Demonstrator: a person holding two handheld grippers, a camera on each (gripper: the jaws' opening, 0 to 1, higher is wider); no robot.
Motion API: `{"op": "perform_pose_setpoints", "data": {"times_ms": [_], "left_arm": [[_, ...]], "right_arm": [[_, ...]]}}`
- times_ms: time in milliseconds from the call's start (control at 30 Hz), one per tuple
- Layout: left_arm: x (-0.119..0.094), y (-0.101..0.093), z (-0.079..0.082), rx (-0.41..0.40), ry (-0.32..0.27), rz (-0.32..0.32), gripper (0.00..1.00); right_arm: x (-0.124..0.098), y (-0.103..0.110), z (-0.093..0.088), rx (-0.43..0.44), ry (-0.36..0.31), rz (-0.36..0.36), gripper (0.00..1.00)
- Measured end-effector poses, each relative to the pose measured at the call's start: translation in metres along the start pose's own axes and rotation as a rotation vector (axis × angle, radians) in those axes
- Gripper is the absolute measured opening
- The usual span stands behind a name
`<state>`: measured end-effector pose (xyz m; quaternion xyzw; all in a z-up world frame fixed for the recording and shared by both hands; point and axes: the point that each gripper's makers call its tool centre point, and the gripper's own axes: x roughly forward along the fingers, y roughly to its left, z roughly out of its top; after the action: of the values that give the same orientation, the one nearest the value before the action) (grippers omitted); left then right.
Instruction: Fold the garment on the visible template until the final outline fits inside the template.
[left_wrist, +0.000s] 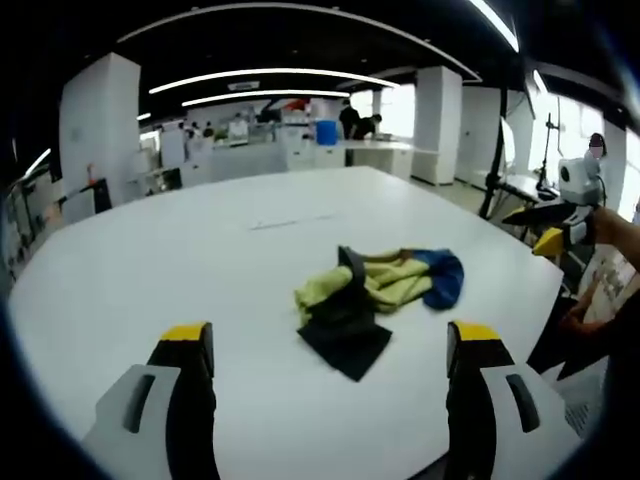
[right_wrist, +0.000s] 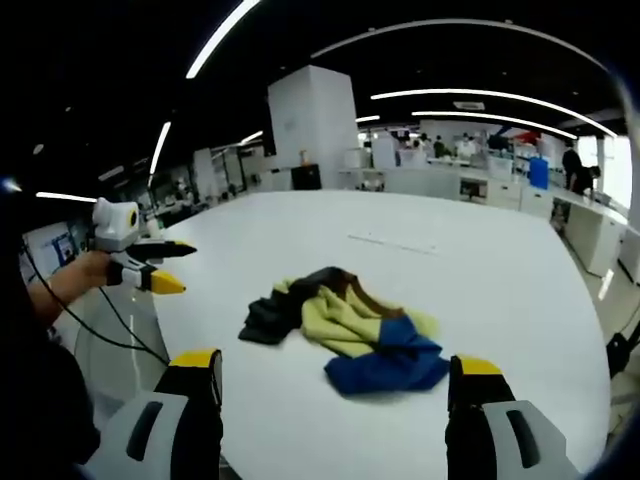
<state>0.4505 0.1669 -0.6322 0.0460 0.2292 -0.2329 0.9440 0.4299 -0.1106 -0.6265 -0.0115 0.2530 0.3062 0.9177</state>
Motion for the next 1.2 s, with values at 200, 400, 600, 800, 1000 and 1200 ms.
{"op": "perform_pose_setpoints", "data": {"times_ms": [200, 400, 600, 800, 1000, 1200], "left_arm": [[0.0, 0.001, -0.001, 0.003, 0.005, 0.002, 0.93], [0.0, 0.002, -0.003, 0.002, 0.007, 0.002, 0.93], [0.0, 0.003, -0.002, 0.0, 0.001, 0.002, 0.92], [0.0, -0.001, -0.001, 0.007, 0.002, -0.007, 0.91], [0.003, -0.007, -0.002, 0.009, 0.011, -0.026, 0.88], [0.008, -0.015, -0.001, 0.013, -0.001, -0.052, 0.84]], "right_arm": [[0.003, 0.002, -0.003, 0.0, 0.011, 0.007, 0.94], [0.004, 0.002, -0.004, -0.001, 0.015, 0.01, 0.93], [0.003, 0.002, -0.003, 0.0, 0.014, 0.008, 0.93], [0.003, 0.003, -0.004, 0.003, 0.014, 0.009, 0.93], [0.002, 0.001, -0.003, 0.005, 0.013, 0.011, 0.91], [0.005, -0.002, -0.001, 0.008, 0.01, 0.01, 0.89]]}}
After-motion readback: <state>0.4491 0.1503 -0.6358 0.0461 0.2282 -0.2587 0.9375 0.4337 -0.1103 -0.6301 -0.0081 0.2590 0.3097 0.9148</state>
